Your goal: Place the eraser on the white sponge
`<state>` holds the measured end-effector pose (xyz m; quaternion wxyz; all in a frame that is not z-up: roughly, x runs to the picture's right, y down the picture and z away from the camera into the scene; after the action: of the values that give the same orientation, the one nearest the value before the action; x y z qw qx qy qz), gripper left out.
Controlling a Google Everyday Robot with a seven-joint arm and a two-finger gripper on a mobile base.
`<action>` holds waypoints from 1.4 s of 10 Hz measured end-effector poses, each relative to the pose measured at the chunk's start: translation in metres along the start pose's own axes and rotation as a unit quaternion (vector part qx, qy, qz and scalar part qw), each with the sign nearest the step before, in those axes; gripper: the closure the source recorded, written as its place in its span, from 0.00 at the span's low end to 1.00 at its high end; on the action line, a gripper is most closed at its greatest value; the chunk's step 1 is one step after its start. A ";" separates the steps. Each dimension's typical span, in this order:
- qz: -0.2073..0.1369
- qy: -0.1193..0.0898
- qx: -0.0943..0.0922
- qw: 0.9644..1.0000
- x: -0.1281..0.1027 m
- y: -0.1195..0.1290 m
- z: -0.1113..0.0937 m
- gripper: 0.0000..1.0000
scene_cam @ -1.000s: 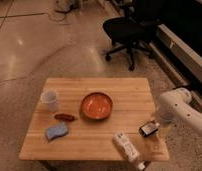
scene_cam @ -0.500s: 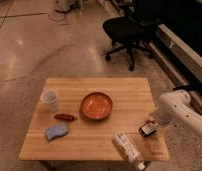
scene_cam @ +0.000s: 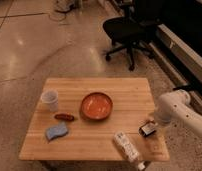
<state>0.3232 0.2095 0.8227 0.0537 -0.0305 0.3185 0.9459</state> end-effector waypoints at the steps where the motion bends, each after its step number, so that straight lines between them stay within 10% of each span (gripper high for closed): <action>1: 0.012 -0.004 0.008 1.000 -0.007 -0.004 0.003 0.42; 6: 0.076 -0.018 0.047 0.996 -0.011 -0.010 0.018 0.95; 9: 0.076 -0.007 0.049 0.996 0.006 -0.016 0.008 1.00; 14: 0.061 0.022 0.001 0.998 0.044 -0.054 -0.053 1.00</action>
<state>0.2874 0.2242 0.7441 -0.0113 -0.0320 0.3214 0.9463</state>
